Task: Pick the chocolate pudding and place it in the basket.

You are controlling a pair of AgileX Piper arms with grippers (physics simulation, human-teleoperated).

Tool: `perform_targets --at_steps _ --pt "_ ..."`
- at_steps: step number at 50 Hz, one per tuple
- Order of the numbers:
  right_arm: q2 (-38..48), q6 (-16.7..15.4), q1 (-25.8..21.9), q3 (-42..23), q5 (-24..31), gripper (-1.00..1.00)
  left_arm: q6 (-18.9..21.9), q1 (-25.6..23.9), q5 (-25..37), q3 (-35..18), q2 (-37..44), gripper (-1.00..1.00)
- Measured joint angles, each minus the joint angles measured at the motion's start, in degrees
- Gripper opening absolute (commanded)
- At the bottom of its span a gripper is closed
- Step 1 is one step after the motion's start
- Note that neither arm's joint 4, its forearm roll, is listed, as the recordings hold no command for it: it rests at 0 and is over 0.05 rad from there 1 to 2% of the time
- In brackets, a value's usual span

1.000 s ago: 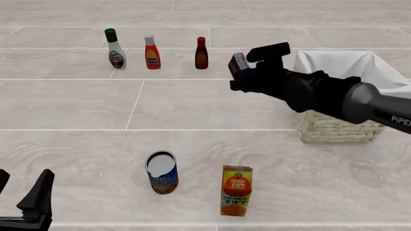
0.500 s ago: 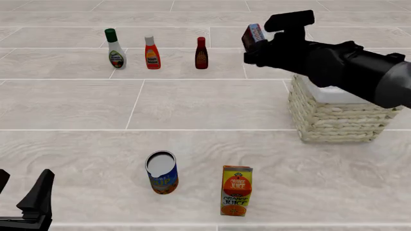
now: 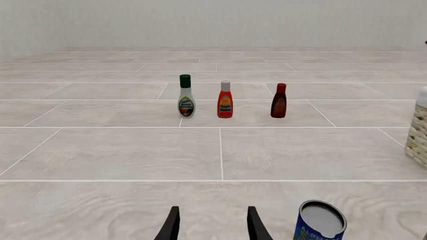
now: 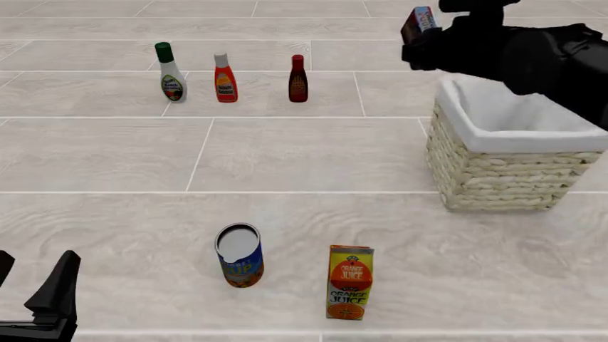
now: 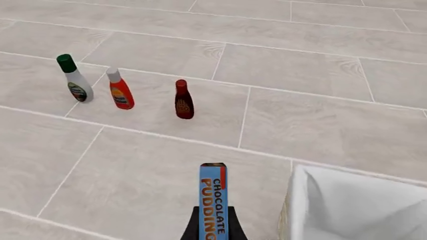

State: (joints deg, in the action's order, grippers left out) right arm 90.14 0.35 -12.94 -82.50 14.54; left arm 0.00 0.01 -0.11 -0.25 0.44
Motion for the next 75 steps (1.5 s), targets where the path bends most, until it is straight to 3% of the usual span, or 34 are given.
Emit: perform_targets --at_steps 50,75 --pt "-1.38 -0.64 16.46 -4.80 5.43 -1.00 0.00 0.00 0.00 0.00 0.00 1.00" --pt "3.38 3.40 22.26 -6.89 6.80 -1.00 0.00 0.00 0.00 0.00 0.00 1.00"
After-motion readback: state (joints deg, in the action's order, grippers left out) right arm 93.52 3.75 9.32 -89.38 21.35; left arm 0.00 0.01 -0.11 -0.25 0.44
